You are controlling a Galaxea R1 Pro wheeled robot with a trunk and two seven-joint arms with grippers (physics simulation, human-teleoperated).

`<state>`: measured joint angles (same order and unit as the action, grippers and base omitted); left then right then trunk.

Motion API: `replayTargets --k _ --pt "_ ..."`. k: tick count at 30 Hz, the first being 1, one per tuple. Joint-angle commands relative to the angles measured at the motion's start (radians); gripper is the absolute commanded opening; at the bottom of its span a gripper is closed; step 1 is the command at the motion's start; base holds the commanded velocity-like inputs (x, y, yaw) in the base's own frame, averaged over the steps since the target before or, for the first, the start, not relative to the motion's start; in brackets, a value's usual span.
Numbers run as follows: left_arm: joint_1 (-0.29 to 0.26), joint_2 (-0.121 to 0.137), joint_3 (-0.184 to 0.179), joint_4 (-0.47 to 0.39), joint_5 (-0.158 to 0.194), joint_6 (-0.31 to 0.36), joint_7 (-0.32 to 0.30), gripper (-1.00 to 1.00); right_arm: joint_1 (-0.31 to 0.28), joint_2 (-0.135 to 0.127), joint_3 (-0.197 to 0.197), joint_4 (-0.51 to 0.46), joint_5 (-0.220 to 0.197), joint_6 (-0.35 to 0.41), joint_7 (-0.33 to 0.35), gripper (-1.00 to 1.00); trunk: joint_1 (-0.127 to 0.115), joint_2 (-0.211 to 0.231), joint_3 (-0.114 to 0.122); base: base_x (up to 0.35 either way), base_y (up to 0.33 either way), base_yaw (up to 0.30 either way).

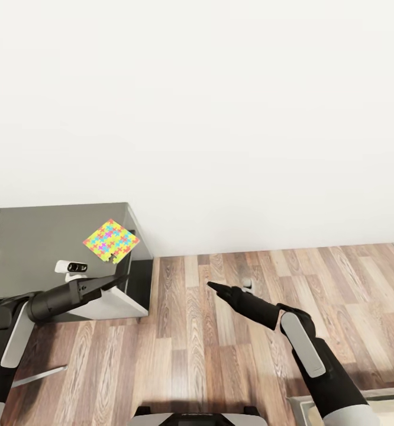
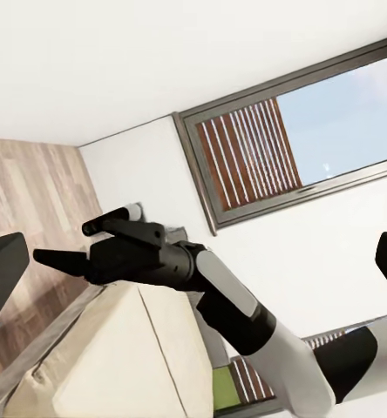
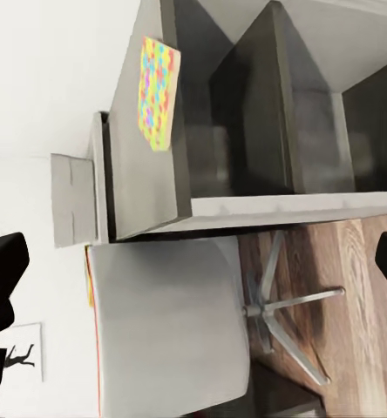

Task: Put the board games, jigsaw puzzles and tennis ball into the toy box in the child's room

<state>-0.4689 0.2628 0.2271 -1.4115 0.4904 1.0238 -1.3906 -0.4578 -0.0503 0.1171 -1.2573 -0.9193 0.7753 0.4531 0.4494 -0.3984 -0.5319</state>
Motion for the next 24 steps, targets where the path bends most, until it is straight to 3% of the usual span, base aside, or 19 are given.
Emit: replayTargets --k 1,3,10,24 --pt "0.0 -0.001 -0.001 -0.002 0.002 0.01 -0.002 1.0 -0.016 0.002 0.009 0.013 -0.002 0.005 -0.018 1.0 0.001 -0.002 -0.001 0.026 0.017 0.0" --pt "0.0 -0.002 -0.001 -0.003 0.002 0.011 -0.002 1.0 -0.033 0.011 0.015 0.029 -0.003 0.007 -0.039 1.0 0.001 -0.002 -0.001 0.019 0.013 0.0" --pt "0.002 -0.005 -0.004 -0.006 0.002 0.011 -0.002 1.0 -0.098 0.082 0.029 0.097 -0.002 0.023 -0.12 1.0 0.001 -0.002 -0.001 0.006 0.004 0.0" --pt "0.004 -0.007 -0.005 -0.007 0.002 0.01 -0.001 1.0 -0.097 0.08 0.024 0.094 -0.001 0.023 -0.122 1.0 0.001 -0.002 -0.001 0.0 0.0 0.0"
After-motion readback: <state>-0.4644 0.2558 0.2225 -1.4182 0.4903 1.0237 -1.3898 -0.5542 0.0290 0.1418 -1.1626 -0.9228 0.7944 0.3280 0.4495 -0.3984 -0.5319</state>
